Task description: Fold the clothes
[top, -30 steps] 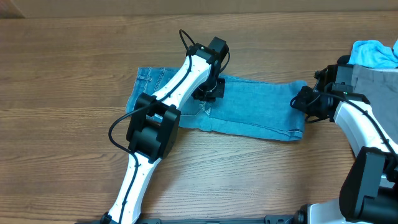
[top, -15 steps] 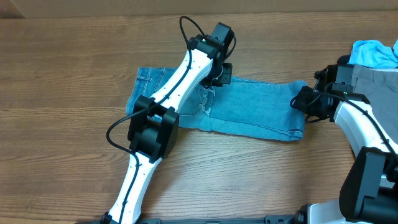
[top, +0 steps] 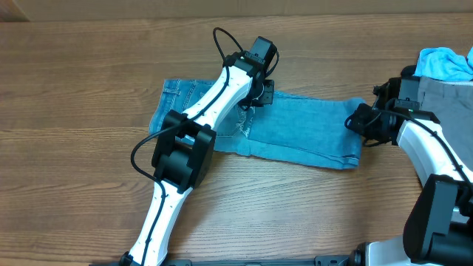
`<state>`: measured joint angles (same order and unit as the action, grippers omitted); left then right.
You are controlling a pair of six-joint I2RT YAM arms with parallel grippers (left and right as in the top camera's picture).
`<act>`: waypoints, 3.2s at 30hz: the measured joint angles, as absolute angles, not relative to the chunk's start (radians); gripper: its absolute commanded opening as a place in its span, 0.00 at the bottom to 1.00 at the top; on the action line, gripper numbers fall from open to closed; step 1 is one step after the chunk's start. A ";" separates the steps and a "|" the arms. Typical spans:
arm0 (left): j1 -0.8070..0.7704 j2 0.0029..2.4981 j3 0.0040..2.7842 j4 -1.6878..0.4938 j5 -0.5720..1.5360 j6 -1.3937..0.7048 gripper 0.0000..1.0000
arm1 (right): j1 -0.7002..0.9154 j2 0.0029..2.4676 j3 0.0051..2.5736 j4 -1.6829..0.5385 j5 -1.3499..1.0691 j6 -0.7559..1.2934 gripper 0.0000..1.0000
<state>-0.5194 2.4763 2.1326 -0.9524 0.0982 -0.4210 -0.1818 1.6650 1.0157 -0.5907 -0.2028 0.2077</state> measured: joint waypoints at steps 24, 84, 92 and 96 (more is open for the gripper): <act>0.146 2.187 2.597 -1.624 0.078 -0.413 0.09 | -0.188 1.665 1.462 -0.982 -0.168 0.077 0.04; 0.290 2.187 2.597 -1.687 0.093 -0.333 0.44 | 0.632 1.838 1.599 -0.536 -0.016 0.704 0.04; 0.290 2.187 2.574 -1.688 0.109 -0.332 0.36 | 0.676 1.879 1.599 -0.444 0.046 0.743 0.04; 0.290 2.187 2.547 -1.687 0.113 -0.333 0.29 | 0.694 1.910 1.599 -0.425 0.056 0.749 0.04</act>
<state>0.2897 2.1868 2.5465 -1.6867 0.1131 -0.3328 0.6941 1.9102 1.5990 -0.4252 0.0563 0.7494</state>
